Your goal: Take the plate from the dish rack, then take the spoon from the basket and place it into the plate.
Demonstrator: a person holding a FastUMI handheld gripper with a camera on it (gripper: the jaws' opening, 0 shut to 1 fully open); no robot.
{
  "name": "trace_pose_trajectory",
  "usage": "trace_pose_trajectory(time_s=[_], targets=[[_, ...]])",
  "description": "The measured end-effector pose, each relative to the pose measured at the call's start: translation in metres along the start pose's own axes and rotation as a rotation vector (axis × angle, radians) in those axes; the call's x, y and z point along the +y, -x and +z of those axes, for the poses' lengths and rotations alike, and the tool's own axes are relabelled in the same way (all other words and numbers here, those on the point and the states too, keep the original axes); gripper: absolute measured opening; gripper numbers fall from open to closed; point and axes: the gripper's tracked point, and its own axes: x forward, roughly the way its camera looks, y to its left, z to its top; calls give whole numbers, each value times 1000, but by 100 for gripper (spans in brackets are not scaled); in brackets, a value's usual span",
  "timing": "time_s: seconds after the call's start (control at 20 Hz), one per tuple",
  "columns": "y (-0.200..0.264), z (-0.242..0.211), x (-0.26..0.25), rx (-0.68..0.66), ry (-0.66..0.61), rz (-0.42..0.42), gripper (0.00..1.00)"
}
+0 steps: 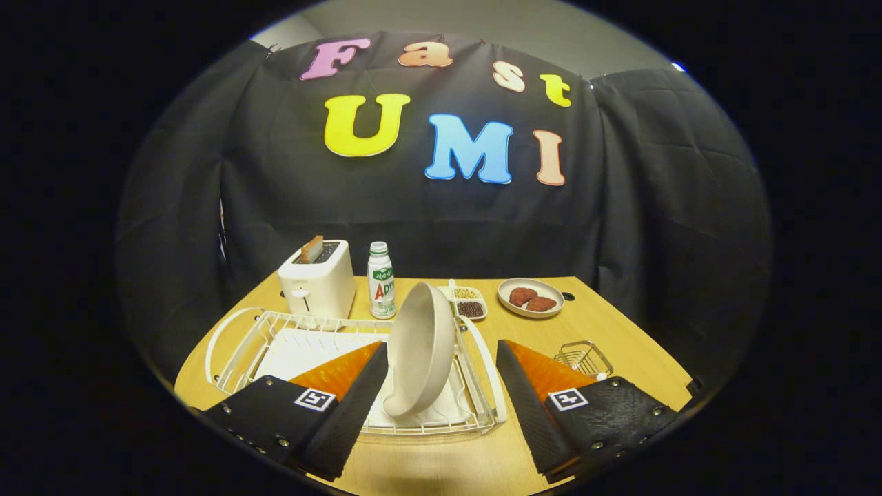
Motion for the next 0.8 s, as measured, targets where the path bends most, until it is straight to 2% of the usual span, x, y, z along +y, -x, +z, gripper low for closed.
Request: trace_pose_trajectory(time_s=[0.05, 0.1, 0.2, 0.25, 0.3, 0.35, 0.4, 0.45, 0.5, 0.55, 0.6, 0.65, 0.7, 0.8], targets=[[-7, -3, 1, 16, 3, -18, 97], [-17, -5, 2, 28, 7, -33, 89], [-33, -12, 3, 64, 29, -68, 65], [-38, -15, 2, 81, 46, -87, 65], [-44, -16, 0, 92, 67, -113, 60], [-47, -16, 2, 99, 89, -117, 46], [-48, -13, 0, 106, 120, -151, 28], [-51, -14, -7, 115, 147, -184, 27], [-50, -10, -7, 123, 168, -210, 21], [-53, -8, -7, 120, 187, -231, 21], [-54, -1, -6, 124, 212, -257, 13], [-57, 7, -8, 112, 241, -287, 13], [-54, 15, -9, 105, 270, -307, 6], [-55, 35, -3, 86, 323, -329, 6]])
